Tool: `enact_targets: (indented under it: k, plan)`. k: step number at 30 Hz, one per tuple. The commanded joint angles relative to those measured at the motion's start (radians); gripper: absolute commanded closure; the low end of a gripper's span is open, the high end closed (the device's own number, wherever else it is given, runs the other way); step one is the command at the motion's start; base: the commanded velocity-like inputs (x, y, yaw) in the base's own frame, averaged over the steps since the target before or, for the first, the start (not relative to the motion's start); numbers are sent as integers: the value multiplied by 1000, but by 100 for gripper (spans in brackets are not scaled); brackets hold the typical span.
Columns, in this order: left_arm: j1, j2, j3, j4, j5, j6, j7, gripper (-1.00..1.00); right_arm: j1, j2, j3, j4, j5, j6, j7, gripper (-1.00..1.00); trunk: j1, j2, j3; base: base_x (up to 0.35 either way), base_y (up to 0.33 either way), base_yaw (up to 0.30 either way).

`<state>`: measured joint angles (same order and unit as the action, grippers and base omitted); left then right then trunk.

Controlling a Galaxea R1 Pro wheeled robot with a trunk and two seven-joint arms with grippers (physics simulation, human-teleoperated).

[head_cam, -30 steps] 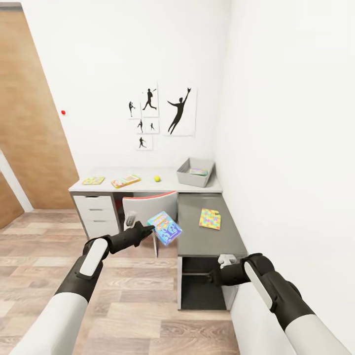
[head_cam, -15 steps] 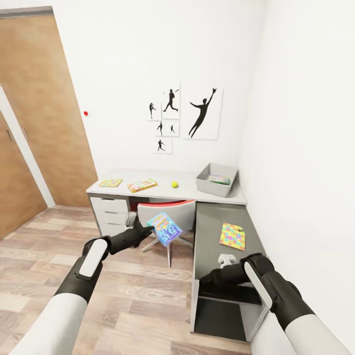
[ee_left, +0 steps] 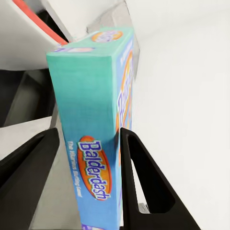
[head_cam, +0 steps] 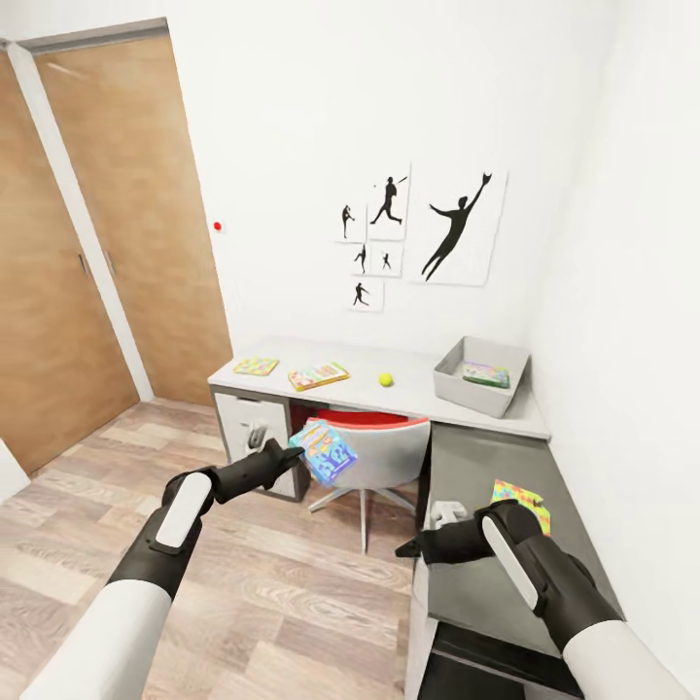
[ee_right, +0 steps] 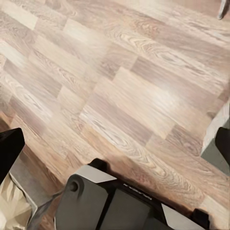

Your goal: Put all the toys in the child's room - the three board games (two on the bed and one on the table), the two jigsaw puzzles on the table, and the tennis ball on the table - inside the toy box on the table in the child's room.

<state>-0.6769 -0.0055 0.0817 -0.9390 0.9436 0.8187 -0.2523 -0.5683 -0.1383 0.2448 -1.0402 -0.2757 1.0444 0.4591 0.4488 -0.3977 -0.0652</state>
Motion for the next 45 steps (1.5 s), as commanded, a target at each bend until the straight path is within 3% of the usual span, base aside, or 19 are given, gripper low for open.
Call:
enact_targets:
  k: [1,13,45]
  plan:
    - [-1,-1,3,0,4,7,-4,100,-1,-1,2,-1,3,3,4,-100,1,-2,-2,334,0,268]
    - [0,-1,3,-1,6,3,-5,100,-1,-1,1,-1,3,3,4,-100,1,-2,3,227,0,269]
    - [0,-1,2,-1,5,3,-4,100,-2,2,1,-3,2,3,4,-100,1,-2,16,9,0,270]
